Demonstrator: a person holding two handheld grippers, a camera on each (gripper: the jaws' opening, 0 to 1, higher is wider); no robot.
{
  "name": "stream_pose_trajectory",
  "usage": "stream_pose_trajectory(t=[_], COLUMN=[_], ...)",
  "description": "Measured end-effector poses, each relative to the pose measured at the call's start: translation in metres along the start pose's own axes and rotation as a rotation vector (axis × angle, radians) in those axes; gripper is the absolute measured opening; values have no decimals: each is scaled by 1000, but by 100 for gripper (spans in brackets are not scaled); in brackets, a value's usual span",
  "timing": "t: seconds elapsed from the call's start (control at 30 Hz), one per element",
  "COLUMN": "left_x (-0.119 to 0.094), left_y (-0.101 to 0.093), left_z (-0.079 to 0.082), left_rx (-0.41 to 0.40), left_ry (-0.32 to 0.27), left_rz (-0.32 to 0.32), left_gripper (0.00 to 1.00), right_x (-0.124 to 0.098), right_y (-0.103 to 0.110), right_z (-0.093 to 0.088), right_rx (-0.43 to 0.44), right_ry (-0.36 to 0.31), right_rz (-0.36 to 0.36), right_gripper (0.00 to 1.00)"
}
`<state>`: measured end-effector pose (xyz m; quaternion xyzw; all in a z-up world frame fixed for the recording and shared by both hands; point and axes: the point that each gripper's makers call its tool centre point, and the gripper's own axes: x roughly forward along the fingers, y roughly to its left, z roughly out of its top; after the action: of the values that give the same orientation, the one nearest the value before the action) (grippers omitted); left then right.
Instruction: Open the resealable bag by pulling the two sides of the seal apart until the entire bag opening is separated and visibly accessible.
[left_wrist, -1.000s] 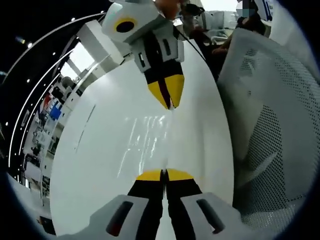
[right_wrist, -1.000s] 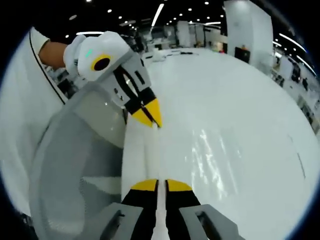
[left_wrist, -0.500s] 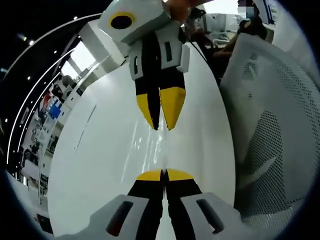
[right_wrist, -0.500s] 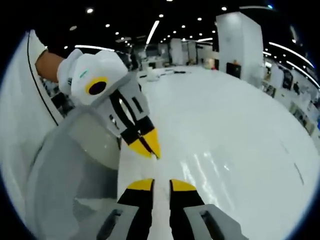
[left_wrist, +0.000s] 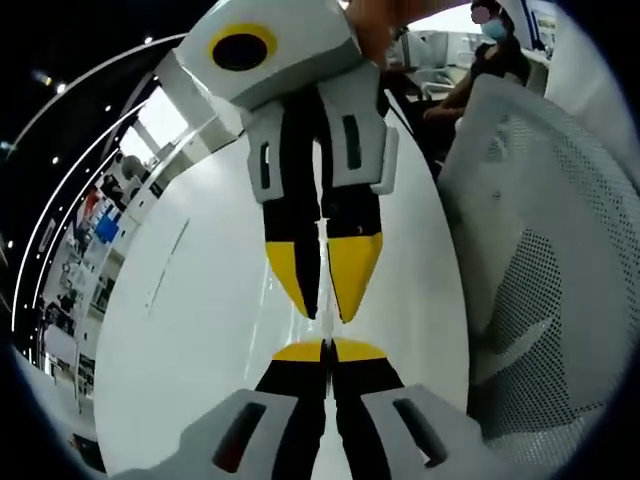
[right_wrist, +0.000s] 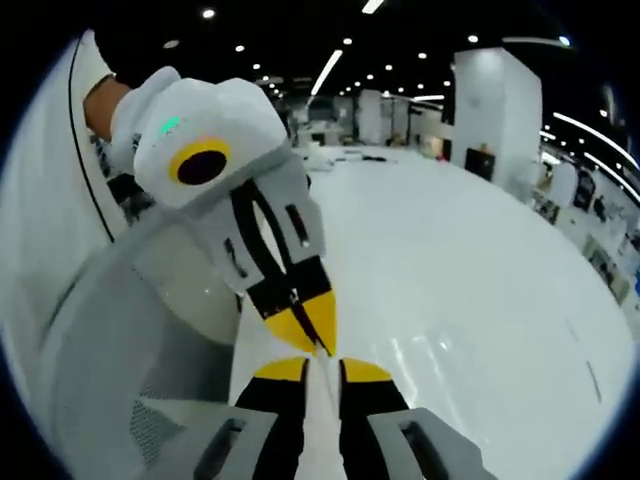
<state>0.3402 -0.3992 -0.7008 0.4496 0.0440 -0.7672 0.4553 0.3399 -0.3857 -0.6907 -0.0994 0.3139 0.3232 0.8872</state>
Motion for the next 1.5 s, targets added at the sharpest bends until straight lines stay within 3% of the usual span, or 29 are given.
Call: stream_pose_trajectory(t=[0.47,0.77,1.1,1.5], left_x=[-3,1,2,1], left_y=[-1,-2,-2,0], left_z=[5,2,-8,-17], left_rx=[-19,-64,-96,-113], left_ry=[-19,-7,20,39], left_rz=[-14,-26,-30,-23], left_gripper=[0,0,0,0], right_x=[3,5,-3,-26], right_y=[5,4,0,-7], right_z=[1,-3,-24,-51], right_rx=[-58,-40,-25,13], right_ry=[23,54,128,161], right_rz=[4,5,-1,-38], right_gripper=[0,0,0,0])
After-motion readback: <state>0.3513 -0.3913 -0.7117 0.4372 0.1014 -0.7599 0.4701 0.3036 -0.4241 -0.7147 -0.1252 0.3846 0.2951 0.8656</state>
